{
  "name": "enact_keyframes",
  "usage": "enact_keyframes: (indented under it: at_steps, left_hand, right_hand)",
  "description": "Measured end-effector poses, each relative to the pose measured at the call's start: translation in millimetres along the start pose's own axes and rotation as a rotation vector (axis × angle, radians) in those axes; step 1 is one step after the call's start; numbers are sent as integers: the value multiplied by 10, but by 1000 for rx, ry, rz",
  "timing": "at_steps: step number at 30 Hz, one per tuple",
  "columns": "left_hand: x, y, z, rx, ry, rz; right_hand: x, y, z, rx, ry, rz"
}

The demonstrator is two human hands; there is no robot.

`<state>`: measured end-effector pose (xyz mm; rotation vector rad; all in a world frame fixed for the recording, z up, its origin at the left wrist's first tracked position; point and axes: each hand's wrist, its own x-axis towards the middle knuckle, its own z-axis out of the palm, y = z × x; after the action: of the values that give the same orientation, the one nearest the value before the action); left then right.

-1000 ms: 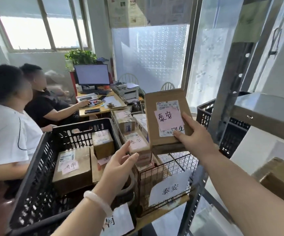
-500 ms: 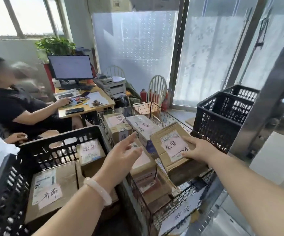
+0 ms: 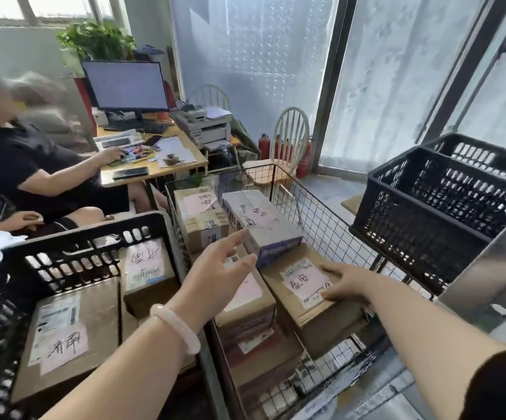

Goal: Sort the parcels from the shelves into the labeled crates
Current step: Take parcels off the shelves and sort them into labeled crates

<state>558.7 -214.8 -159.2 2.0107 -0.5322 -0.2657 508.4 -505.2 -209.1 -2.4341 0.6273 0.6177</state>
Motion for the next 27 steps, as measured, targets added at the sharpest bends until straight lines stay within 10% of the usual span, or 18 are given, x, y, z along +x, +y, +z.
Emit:
enact_keyframes:
  at_steps: [27]
  left_hand:
    - [94, -110, 425, 90, 43, 4]
  right_hand:
    - [358, -25, 339, -662, -37, -61]
